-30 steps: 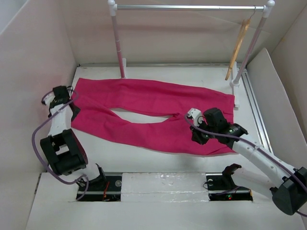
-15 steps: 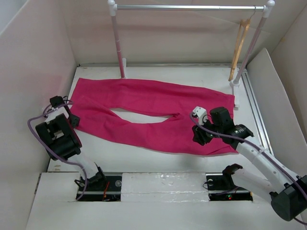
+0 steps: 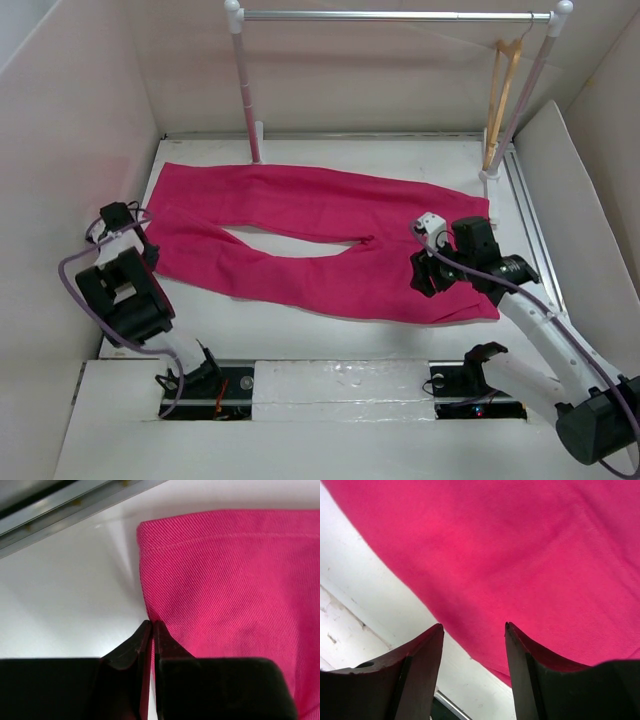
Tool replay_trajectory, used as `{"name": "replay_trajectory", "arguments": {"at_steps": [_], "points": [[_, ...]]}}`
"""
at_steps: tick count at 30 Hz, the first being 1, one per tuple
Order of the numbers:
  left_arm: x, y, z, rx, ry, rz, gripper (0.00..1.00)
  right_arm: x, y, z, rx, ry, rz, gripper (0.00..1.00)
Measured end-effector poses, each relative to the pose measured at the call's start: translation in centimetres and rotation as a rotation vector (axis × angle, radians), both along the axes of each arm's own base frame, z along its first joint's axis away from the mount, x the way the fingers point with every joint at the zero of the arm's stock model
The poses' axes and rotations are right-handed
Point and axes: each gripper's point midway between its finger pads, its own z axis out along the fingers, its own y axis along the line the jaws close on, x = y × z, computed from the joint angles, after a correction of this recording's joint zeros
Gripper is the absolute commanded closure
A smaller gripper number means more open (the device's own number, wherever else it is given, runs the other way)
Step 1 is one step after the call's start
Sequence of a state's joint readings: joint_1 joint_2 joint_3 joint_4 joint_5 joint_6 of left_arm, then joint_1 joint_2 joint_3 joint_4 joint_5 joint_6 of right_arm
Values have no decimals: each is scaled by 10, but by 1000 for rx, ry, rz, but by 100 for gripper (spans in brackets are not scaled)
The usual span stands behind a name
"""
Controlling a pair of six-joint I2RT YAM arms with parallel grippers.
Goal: Place the trousers on the hanger
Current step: Fold the trousers
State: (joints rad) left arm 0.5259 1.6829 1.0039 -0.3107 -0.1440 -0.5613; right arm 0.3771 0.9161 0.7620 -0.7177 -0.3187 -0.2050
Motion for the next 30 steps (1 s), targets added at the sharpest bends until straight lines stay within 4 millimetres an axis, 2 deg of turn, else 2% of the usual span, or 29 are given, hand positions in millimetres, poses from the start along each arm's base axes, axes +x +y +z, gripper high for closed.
{"name": "replay_trajectory", "arguments": {"at_steps": [2, 5, 8, 10, 13, 17, 18, 20, 21, 26, 28, 29, 30], "points": [[-18, -1, 11, 22, -6, 16, 100, 6, -5, 7, 7, -11, -24, 40], [-50, 8, 31, 54, -40, 76, 100, 15, -11, 17, 28, -31, -43, 38], [-82, 14, 46, 89, -48, 153, 100, 16, -15, 19, 42, -33, -39, 37], [-96, 9, 58, 121, -64, 180, 100, 15, -14, 18, 45, -25, -23, 37], [-93, -4, 86, 131, -131, 160, 100, 10, -8, 16, 62, -7, 2, 38], [-74, -2, 132, 145, -221, 135, 100, 1, -4, 8, 80, 28, 19, 46], [-70, -3, 142, 152, -237, 126, 100, -1, -4, 6, 84, 38, 17, 68], [-63, -5, 156, 170, -271, 106, 100, -5, -6, 2, 97, 53, -3, 94], [-60, -7, 159, 174, -285, 97, 100, -6, -8, -1, 103, 64, -19, 100], [-55, -24, 165, 132, -368, 76, 100, -3, -37, -23, 131, 132, -217, 99], [-52, -32, 169, 100, -421, 78, 100, -3, -55, -35, 139, 179, -335, 81], [-54, -37, 171, 104, -437, 69, 100, -2, -63, -41, 140, 203, -391, 80], [-52, -42, 175, 98, -471, 61, 100, -2, -73, -49, 141, 227, -451, 70]]}}
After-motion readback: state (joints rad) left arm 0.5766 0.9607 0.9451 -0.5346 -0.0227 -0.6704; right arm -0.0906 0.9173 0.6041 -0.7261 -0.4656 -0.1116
